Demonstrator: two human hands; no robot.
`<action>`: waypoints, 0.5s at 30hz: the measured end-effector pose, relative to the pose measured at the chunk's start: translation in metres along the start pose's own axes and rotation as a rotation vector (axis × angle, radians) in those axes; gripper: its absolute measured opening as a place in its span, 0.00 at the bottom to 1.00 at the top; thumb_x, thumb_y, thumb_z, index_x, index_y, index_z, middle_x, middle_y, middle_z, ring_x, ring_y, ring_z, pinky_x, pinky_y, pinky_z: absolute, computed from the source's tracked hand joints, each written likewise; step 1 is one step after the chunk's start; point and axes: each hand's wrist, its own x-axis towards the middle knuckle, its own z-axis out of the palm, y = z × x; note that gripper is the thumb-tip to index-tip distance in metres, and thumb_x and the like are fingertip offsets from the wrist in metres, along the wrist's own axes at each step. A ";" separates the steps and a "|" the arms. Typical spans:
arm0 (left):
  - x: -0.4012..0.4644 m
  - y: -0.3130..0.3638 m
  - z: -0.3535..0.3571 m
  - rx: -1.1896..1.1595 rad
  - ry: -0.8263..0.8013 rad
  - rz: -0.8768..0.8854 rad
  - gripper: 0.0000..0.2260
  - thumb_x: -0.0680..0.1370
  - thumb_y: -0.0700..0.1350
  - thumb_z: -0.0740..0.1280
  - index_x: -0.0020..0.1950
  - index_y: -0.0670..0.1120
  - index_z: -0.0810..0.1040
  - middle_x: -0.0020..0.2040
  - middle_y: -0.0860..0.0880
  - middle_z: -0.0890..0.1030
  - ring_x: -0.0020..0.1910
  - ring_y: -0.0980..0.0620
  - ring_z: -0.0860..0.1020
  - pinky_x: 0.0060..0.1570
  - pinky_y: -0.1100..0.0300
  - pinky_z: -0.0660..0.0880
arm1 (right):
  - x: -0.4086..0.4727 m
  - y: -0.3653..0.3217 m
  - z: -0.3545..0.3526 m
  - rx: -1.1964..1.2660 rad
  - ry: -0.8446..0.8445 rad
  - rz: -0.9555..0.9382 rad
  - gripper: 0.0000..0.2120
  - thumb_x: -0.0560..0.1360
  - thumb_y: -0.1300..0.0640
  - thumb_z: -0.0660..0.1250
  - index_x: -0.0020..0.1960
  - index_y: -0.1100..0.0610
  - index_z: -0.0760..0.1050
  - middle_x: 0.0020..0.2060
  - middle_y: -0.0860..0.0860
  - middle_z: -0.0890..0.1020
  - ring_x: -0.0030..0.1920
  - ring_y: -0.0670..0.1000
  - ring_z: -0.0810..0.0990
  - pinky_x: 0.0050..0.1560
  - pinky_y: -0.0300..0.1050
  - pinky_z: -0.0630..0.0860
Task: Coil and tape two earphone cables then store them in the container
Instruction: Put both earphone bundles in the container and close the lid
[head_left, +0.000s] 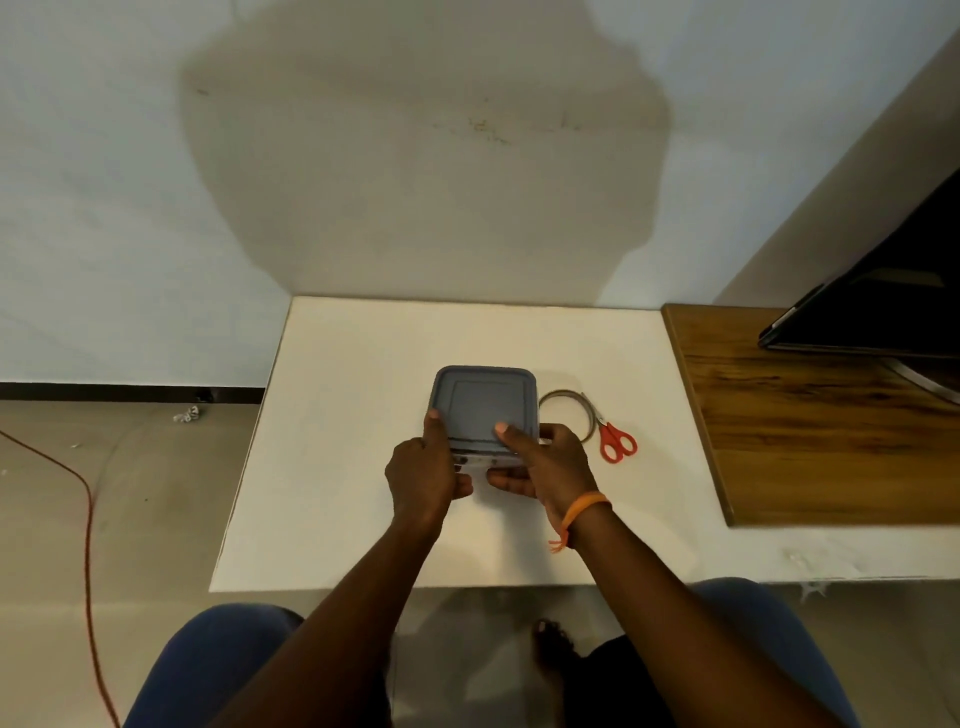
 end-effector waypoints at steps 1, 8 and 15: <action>0.000 -0.002 0.002 0.017 -0.012 -0.011 0.24 0.82 0.60 0.53 0.38 0.44 0.75 0.35 0.42 0.81 0.34 0.43 0.83 0.46 0.46 0.81 | 0.003 -0.001 -0.001 -0.003 0.028 -0.013 0.25 0.69 0.54 0.76 0.62 0.60 0.70 0.54 0.59 0.80 0.47 0.60 0.84 0.41 0.53 0.83; 0.033 0.007 0.008 0.330 -0.071 0.180 0.23 0.80 0.61 0.58 0.52 0.41 0.77 0.53 0.41 0.79 0.54 0.41 0.78 0.56 0.51 0.74 | 0.051 -0.055 -0.033 -0.006 0.240 -0.165 0.12 0.73 0.58 0.73 0.52 0.63 0.76 0.46 0.60 0.80 0.44 0.61 0.82 0.43 0.59 0.82; 0.052 -0.008 0.013 1.086 -0.154 0.389 0.29 0.77 0.52 0.68 0.75 0.46 0.62 0.73 0.43 0.61 0.71 0.41 0.60 0.63 0.48 0.68 | 0.109 -0.072 -0.087 -0.388 0.593 -0.213 0.16 0.74 0.45 0.70 0.46 0.60 0.78 0.40 0.58 0.83 0.38 0.59 0.83 0.42 0.57 0.83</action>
